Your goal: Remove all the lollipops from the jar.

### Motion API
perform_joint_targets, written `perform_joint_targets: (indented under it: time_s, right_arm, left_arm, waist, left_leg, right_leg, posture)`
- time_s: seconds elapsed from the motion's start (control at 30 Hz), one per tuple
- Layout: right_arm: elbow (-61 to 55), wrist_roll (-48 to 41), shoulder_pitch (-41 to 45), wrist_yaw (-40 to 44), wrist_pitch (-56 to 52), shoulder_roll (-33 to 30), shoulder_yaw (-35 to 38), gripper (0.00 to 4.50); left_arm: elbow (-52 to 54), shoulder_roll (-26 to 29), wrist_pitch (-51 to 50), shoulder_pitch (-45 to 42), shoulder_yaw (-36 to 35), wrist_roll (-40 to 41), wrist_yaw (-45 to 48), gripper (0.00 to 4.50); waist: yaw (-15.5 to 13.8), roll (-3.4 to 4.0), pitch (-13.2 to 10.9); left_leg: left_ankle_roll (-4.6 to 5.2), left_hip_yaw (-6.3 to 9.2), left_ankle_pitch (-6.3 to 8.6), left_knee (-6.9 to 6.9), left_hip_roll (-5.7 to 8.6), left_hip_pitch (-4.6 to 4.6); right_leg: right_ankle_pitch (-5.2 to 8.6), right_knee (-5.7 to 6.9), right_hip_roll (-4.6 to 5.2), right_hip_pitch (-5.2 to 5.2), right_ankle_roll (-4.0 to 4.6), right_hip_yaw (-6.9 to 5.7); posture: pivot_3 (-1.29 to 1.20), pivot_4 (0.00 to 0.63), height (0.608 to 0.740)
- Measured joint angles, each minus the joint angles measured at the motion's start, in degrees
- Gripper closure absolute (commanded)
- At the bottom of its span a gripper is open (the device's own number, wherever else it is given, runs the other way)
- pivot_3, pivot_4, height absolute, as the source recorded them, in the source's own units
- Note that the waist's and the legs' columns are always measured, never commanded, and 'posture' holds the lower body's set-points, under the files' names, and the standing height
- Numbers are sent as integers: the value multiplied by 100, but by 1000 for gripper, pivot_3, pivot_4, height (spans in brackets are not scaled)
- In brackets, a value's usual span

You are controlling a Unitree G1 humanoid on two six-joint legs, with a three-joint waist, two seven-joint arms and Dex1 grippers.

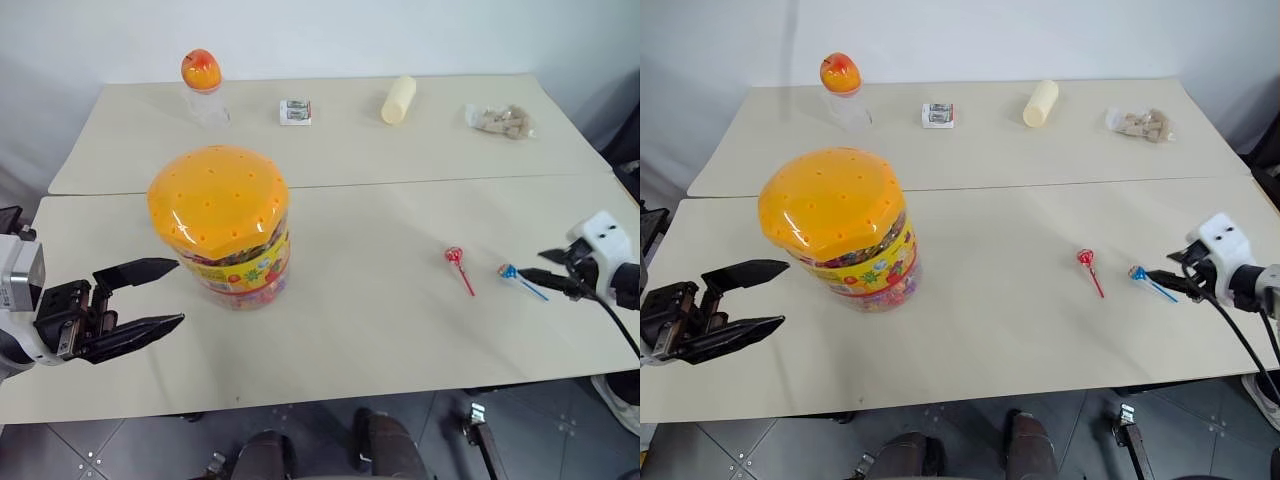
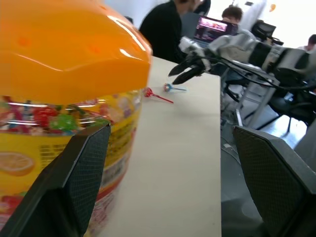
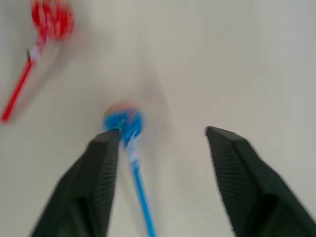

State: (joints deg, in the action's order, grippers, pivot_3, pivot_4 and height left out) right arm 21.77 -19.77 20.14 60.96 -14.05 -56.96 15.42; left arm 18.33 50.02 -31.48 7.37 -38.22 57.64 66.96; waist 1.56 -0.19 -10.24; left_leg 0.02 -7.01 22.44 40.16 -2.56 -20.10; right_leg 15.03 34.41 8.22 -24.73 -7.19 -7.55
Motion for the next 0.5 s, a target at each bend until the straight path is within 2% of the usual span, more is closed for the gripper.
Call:
perform_joint_targets:
  time_s: [0.07, 0.13, 0.2, 0.33, 0.5]
  right_arm:
    - [-151, -385, -56, 336, 420, 298, 342, 26]
    - [-668, -920, -25, 573, 501, 745, 485, 26]
    - [-1479, -1242, 52, 864, 520, 1042, 191, 26]
    - [-2329, -1227, 232, 953, 540, 1611, -550, 26]
    - [-2229, -724, -12, 987, 1149, 2264, -1340, 26]
  left_arm:
    - [-241, -104, 297, 105, -74, -361, -61, 341]
    - [-573, -323, 774, 149, -115, -932, -306, 341]
    - [-790, -539, 1108, 172, -118, -1407, -709, 341]
    - [-705, -974, 1506, 353, -132, -2048, -1475, 341]
    - [-167, -1735, 1750, 653, 147, -2555, -2363, 341]
  waist:
    - [7, 1, 0]
    - [43, 4, 1]
    - [57, 6, 0]
    - [-3, -5, 6]
    - [-158, -7, 6]
  left_leg:
    - [-1, -2, 0, -3, -2, 2]
    - [-3, -6, -1, -3, -8, 4]
    - [-6, -5, -2, -2, -15, 5]
    - [-10, 5, 1, -1, -16, 3]
    - [-7, 14, 3, 7, -11, -3]
  right_leg:
    - [0, -1, -4, 0, 0, 0]
    - [0, -2, -12, 0, 3, 6]
    - [-1, 2, -18, -2, 8, 8]
    - [-2, 4, -16, 0, 9, 1]
    - [-3, 3, -12, 1, 7, -5]
  posture:
    - [0, 150, 740]
    - [0, 150, 740]
    - [0, 150, 740]
    - [0, 150, 740]
    - [0, 150, 740]
